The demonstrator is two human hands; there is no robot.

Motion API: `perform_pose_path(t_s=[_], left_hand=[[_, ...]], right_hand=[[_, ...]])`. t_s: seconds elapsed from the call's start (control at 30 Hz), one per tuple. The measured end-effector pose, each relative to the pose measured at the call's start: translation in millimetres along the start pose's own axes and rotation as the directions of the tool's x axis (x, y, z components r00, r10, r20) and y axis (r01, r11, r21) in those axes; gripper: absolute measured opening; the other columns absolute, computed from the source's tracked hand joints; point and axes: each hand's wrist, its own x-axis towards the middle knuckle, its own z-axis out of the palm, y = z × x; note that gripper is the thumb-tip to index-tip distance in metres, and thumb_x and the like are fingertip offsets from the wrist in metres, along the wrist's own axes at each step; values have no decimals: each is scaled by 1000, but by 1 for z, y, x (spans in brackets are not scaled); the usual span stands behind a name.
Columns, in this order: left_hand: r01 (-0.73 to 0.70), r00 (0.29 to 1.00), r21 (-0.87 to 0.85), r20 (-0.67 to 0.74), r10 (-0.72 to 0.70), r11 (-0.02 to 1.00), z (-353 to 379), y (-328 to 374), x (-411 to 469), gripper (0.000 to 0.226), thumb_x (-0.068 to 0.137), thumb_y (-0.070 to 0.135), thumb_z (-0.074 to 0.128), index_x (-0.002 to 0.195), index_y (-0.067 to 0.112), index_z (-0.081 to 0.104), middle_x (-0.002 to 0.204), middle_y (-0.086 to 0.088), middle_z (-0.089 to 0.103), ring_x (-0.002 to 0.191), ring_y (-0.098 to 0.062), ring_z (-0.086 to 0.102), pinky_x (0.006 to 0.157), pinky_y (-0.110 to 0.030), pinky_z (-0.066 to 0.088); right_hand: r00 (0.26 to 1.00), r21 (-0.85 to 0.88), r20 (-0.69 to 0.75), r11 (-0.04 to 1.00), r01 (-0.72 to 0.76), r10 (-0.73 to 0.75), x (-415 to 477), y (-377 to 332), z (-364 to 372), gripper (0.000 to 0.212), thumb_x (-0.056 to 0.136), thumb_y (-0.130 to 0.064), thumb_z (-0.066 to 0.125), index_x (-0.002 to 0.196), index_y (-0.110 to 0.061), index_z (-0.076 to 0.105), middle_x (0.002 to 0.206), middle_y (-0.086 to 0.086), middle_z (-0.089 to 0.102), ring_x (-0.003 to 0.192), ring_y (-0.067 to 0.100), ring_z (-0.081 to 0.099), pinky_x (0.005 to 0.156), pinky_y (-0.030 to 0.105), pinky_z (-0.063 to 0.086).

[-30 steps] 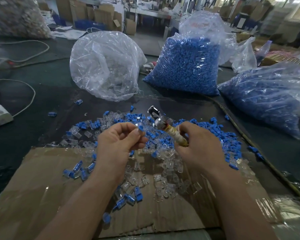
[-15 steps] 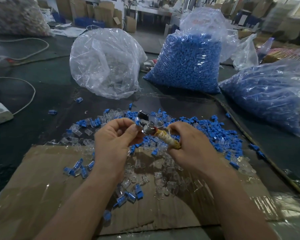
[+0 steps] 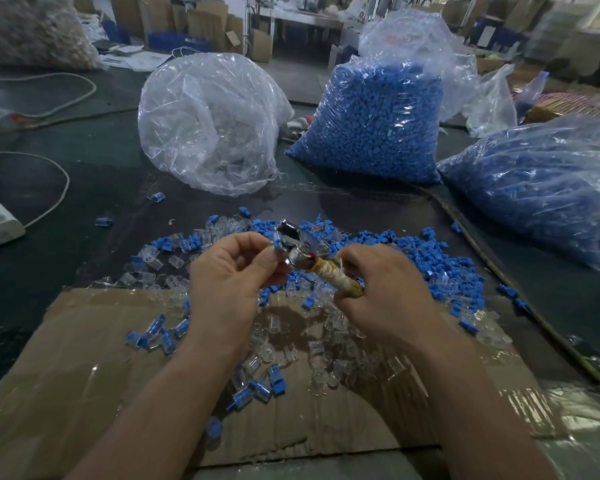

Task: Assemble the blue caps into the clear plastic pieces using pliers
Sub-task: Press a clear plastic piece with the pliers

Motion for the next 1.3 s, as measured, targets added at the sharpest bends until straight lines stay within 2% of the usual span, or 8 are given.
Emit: perform_pose_path(t_s=[0.27, 0.5, 0.73, 0.97, 1.03, 1.13, 1.23, 1.3], left_hand=[[-38, 999, 56, -17, 39, 998, 0, 4, -4, 16, 82, -4, 57, 76, 11, 60, 64, 2, 67, 59, -10, 65, 56, -17, 52], [-29, 999, 73, -33, 31, 997, -1, 7, -3, 15, 81, -3, 57, 75, 11, 60, 63, 1, 67, 59, -11, 65, 55, -17, 52], [77, 996, 192, -69, -65, 978, -23, 21, 10, 19, 79, -5, 58, 72, 12, 62, 53, 4, 63, 45, -5, 55, 44, -16, 46], [198, 971, 503, 15, -238, 841, -40, 23, 18, 18, 76, -3, 56, 60, -7, 59, 36, 3, 47, 31, 0, 35, 34, -14, 33], [242, 948, 611, 17, -318, 753, -42, 19, 26, 20, 76, -6, 53, 56, -10, 52, 34, 3, 41, 32, -4, 33, 36, -16, 30], [202, 924, 830, 16, -383, 520, -48, 15, 35, 35, 79, -6, 53, 47, 5, 46, 33, 4, 41, 43, -11, 38, 43, -20, 30], [-19, 969, 835, 152, -196, 550, -48, 19, 27, 30, 72, -13, 56, 45, 2, 51, 44, 0, 41, 45, -15, 36, 53, -21, 32], [19, 992, 801, 60, -113, 599, -44, 19, 20, 23, 74, -2, 58, 51, 0, 56, 48, -3, 49, 48, -20, 42, 57, -24, 39]], right_hand=[[996, 134, 62, 988, -73, 65, -1, -7, -1, 31, 73, -16, 60, 65, -32, 35, 65, -14, 44, 62, 0, 40, 54, 21, 27], [997, 115, 46, 991, -65, 60, -2, -8, 0, 32, 73, -17, 61, 63, -31, 33, 63, -14, 41, 60, 1, 39, 53, 22, 26], [993, 60, 89, 995, -80, 75, 1, 8, 1, 25, 78, -22, 59, 102, -24, 54, 94, -8, 51, 89, 10, 46, 71, 26, 35], [967, -58, 42, 967, -248, 251, 4, 33, 3, 32, 73, -46, 69, 92, -27, 52, 88, -7, 51, 84, 12, 45, 65, 26, 31], [950, -86, 51, 949, -302, 307, 4, 38, 3, 36, 71, -54, 68, 88, -29, 48, 86, -9, 48, 82, 11, 45, 65, 27, 32], [927, -100, 42, 925, -367, 373, 5, 45, 3, 39, 69, -56, 69, 87, -26, 52, 87, -6, 53, 79, 13, 48, 64, 29, 36], [901, -107, 51, 899, -424, 431, 5, 49, 2, 42, 66, -55, 71, 92, -25, 55, 89, -5, 55, 79, 14, 49, 62, 29, 36], [888, -119, 63, 887, -446, 455, 5, 52, 3, 47, 65, -56, 71, 96, -24, 55, 92, -5, 55, 80, 13, 48, 63, 29, 35]])
